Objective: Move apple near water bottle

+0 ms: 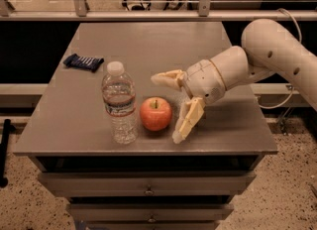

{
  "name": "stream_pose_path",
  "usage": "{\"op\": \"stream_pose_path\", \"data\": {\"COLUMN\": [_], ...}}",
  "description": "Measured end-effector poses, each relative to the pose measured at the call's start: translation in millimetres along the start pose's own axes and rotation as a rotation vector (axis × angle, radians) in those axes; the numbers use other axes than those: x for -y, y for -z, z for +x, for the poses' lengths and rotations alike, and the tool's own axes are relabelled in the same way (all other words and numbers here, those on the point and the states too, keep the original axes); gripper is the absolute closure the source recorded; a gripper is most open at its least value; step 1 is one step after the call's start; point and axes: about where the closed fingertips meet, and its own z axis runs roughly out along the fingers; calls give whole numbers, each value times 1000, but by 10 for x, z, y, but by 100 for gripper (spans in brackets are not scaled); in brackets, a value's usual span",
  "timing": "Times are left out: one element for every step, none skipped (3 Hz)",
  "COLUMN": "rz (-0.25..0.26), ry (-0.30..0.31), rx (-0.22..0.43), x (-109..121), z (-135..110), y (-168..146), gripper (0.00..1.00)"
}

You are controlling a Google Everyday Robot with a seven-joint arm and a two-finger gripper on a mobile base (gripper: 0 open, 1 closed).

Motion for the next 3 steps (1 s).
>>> {"op": "stream_pose_path", "data": {"rz": [88, 271, 302], "ry": [6, 20, 42], "rx": [-54, -91, -88], "x": [142, 417, 460], "z": [22, -43, -141], "y": [467, 1384, 1505], "gripper": [0, 0, 0]}}
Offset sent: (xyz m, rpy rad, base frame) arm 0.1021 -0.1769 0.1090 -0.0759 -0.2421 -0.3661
